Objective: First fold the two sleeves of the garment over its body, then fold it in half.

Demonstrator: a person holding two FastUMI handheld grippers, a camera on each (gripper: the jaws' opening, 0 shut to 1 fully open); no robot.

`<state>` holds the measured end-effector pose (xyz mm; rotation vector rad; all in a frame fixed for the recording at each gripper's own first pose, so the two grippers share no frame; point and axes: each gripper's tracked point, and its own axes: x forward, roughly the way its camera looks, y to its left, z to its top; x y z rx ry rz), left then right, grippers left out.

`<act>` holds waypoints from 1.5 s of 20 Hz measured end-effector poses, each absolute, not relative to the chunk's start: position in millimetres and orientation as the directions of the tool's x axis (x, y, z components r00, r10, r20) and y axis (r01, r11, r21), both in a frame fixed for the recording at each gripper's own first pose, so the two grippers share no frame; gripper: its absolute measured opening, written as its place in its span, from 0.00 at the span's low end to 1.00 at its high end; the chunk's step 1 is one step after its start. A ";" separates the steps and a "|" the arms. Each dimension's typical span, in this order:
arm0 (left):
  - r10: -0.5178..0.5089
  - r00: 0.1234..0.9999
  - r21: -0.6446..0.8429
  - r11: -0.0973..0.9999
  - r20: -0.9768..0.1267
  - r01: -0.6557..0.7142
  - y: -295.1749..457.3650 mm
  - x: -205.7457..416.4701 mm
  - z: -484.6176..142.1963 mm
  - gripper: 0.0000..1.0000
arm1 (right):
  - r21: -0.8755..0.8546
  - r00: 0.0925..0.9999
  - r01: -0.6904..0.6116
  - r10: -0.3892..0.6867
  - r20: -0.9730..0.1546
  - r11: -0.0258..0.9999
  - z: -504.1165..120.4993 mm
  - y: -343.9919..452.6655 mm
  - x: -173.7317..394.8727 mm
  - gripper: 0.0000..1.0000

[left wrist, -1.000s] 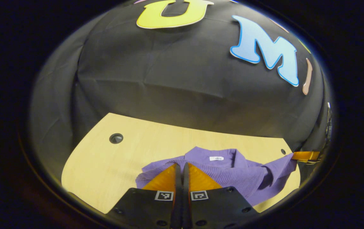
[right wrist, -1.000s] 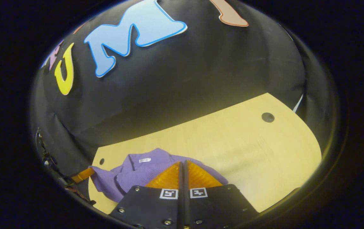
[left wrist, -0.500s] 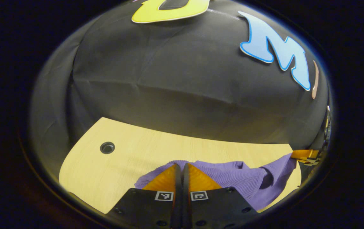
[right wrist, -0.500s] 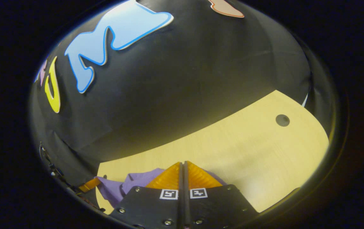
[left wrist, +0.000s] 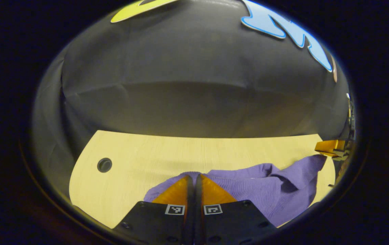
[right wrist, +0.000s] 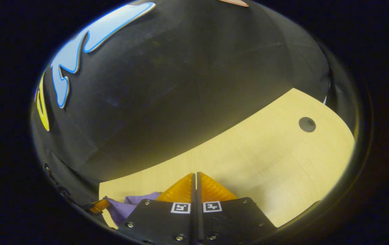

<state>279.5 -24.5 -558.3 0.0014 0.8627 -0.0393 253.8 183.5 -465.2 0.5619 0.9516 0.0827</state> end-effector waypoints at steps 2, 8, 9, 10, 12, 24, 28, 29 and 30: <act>-0.009 0.649 -0.003 1.000 -0.761 0.010 -19.5 279.8 -565.2 0.10 | 0.471 0.585 0.171 0.295 -0.756 0.866 -471.5 179.7 252.5 0.00; -0.020 0.664 0.023 0.998 -0.747 0.056 -19.1 283.4 -555.9 0.96 | 0.442 0.557 0.134 0.302 -0.774 0.887 -476.4 183.5 241.5 0.04; -0.025 0.671 0.018 0.998 -0.741 0.057 -20.4 284.0 -551.8 0.94 | 0.443 0.557 0.125 0.306 -0.772 0.888 -473.8 185.5 239.0 0.04; -0.029 0.679 0.012 0.998 -0.734 0.055 -23.3 285.1 -546.0 0.92 | 0.441 0.558 0.115 0.310 -0.770 0.890 -471.1 186.4 235.6 0.04; -0.034 0.693 -0.001 0.999 -0.720 0.048 -25.1 283.9 -531.9 0.92 | 0.438 0.560 0.089 0.318 -0.765 0.895 -459.0 187.9 226.9 0.03; -0.085 0.820 -0.055 0.996 -0.567 0.065 -39.7 237.4 -384.5 0.91 | 0.355 0.714 -0.115 0.325 -0.620 0.928 -310.1 174.7 182.5 0.03; -0.102 0.862 -0.039 0.995 -0.496 0.096 -42.2 202.5 -344.9 0.96 | 0.291 0.762 -0.177 0.318 -0.564 0.940 -270.5 168.3 159.2 0.03; -0.109 0.870 -0.040 0.994 -0.481 0.103 -44.2 193.2 -336.3 0.93 | 0.275 0.772 -0.189 0.316 -0.551 0.943 -260.0 165.0 151.4 0.03; -0.118 0.875 -0.042 0.993 -0.470 0.112 -47.9 182.2 -328.4 0.93 | 0.262 0.784 -0.202 0.316 -0.534 0.944 -249.3 166.2 142.6 0.04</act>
